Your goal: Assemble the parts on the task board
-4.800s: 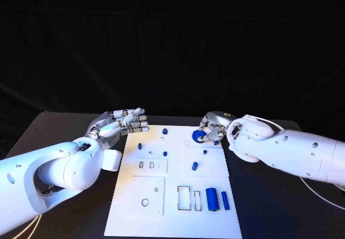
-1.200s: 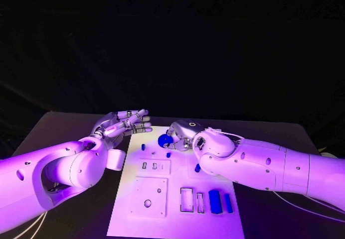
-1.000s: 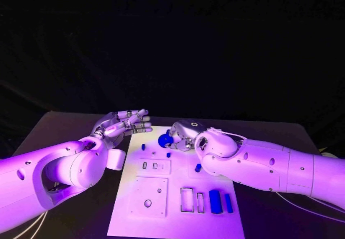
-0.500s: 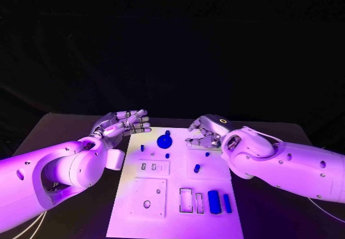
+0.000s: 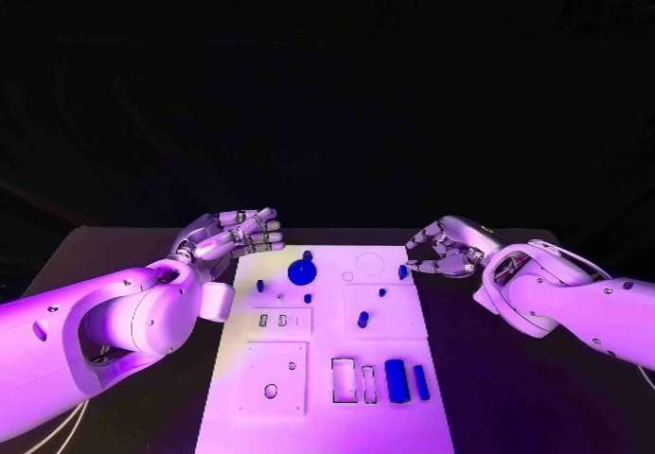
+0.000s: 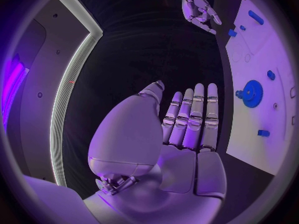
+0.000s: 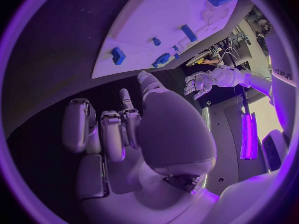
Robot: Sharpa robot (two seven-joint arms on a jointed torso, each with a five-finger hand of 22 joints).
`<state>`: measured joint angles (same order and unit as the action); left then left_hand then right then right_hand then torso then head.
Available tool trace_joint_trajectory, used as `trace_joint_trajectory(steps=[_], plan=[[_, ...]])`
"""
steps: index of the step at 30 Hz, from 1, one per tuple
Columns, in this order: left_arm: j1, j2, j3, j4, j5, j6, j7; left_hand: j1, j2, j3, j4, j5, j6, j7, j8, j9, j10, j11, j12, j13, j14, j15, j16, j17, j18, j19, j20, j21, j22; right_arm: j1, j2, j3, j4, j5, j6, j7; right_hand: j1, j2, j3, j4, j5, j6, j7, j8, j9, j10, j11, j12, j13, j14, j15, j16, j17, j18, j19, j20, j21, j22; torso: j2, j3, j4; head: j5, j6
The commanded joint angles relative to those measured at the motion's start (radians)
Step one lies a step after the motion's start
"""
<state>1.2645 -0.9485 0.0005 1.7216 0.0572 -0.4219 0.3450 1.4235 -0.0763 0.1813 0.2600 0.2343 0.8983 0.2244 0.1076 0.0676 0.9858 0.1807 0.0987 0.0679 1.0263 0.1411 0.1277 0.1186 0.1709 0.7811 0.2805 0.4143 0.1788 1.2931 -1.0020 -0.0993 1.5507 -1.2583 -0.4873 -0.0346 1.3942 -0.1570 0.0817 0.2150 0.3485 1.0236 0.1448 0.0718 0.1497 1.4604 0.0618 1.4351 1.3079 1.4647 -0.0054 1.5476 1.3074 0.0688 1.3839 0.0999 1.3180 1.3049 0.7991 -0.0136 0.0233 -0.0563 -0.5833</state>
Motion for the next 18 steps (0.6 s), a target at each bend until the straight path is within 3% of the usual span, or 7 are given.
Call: trace_joint_trajectory(steps=[1,7,18], plan=[[0.001,0.004,0.000,-0.003,-0.001,0.025,0.004,0.009,-0.002,0.000,-0.005,-0.004,0.006,0.008,-0.006,-0.001,0.003,0.004,-0.005,0.000,0.005,0.004,-0.006,0.001,0.009,-0.008,-0.001,0.003,0.000,-0.008,-0.002,-0.001,-0.021,0.057,0.039,0.087,0.008,0.000,-0.001,-0.006,0.004,-0.006,0.002,-0.006,-0.002,-0.010,0.001,-0.004,0.117,0.089,-0.003,-0.004,0.196,0.004,-0.003,-0.001,-0.003,-0.001,-0.003,0.0067,-0.0045,0.001,-0.002],[0.000,0.006,-0.001,-0.009,-0.001,0.027,0.004,0.009,-0.002,0.000,-0.005,-0.004,0.006,0.008,-0.006,-0.001,0.003,0.004,-0.005,0.000,0.005,0.004,-0.006,0.001,0.009,-0.008,-0.001,0.003,0.000,-0.023,0.015,-0.003,-0.058,0.058,0.053,0.094,0.017,0.000,-0.003,-0.011,0.004,-0.014,0.004,-0.008,-0.003,-0.012,0.003,-0.006,0.116,0.090,-0.001,-0.003,0.198,0.004,-0.003,0.000,-0.005,-0.001,-0.002,0.0052,-0.0018,-0.001,-0.007],[0.000,0.005,-0.001,-0.013,-0.001,0.029,0.004,0.010,-0.002,0.001,-0.006,-0.004,0.006,0.008,-0.006,-0.001,0.004,0.004,-0.005,0.000,0.005,0.004,-0.007,0.001,0.010,-0.009,-0.001,0.003,0.000,-0.053,0.069,-0.003,-0.129,0.052,0.058,0.094,0.055,0.014,0.010,-0.036,-0.002,-0.011,0.006,-0.005,-0.003,-0.005,0.005,0.002,0.124,0.093,0.001,0.001,0.209,0.001,0.006,0.002,0.003,0.011,-0.001,0.0033,-0.0024,0.001,-0.016]])
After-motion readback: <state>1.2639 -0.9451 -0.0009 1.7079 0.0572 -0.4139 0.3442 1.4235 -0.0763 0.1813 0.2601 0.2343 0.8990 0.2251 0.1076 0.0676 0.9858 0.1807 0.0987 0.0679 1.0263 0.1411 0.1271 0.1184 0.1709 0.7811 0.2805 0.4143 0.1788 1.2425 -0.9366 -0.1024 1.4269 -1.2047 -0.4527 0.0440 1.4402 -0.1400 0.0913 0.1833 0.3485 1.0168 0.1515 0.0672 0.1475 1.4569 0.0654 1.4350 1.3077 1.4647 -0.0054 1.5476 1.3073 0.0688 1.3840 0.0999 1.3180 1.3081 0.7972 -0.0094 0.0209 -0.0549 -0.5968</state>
